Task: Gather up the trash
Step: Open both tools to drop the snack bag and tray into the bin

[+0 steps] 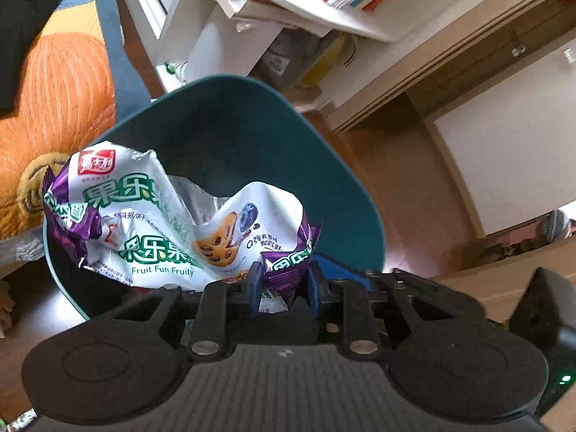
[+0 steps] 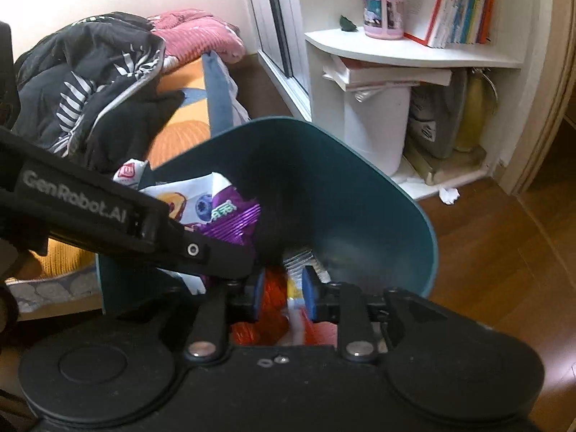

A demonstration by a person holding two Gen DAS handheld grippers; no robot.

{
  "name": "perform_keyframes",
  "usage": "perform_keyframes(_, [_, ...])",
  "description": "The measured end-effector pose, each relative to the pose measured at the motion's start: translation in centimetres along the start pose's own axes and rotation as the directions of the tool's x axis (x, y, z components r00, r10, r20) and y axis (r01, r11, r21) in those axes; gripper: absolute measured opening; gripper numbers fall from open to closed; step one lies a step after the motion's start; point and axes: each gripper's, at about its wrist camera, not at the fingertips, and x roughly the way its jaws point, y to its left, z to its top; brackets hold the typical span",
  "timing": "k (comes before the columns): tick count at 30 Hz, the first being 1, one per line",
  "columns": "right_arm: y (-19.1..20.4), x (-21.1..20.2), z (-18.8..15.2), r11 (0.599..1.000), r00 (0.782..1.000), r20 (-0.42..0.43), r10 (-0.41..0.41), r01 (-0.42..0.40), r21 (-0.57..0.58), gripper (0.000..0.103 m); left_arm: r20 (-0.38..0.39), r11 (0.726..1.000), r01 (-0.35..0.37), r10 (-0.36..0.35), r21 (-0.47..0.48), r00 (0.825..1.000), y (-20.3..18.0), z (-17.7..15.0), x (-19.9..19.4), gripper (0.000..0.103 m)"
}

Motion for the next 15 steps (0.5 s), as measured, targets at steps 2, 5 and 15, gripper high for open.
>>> perform_keyframes(2, [-0.2,-0.4,-0.3,1.0,1.0,0.001,0.001,-0.001,0.003,0.028,-0.008,1.0,-0.019,0.019,0.009,1.0,0.0,-0.2,0.2,0.032])
perform_keyframes(5, [-0.3,-1.1,-0.4,1.0,1.0,0.006,-0.014,0.014,0.006,0.031,-0.006,0.999,-0.049,0.049,0.019,0.999,0.1,-0.8,-0.2,0.062])
perform_keyframes(15, [0.3,-3.6,0.3,0.993,0.993,0.014,-0.116,0.116,0.023,0.041,0.052,0.996,-0.071,0.068,0.062,0.996,-0.9,-1.9,-3.9,0.069])
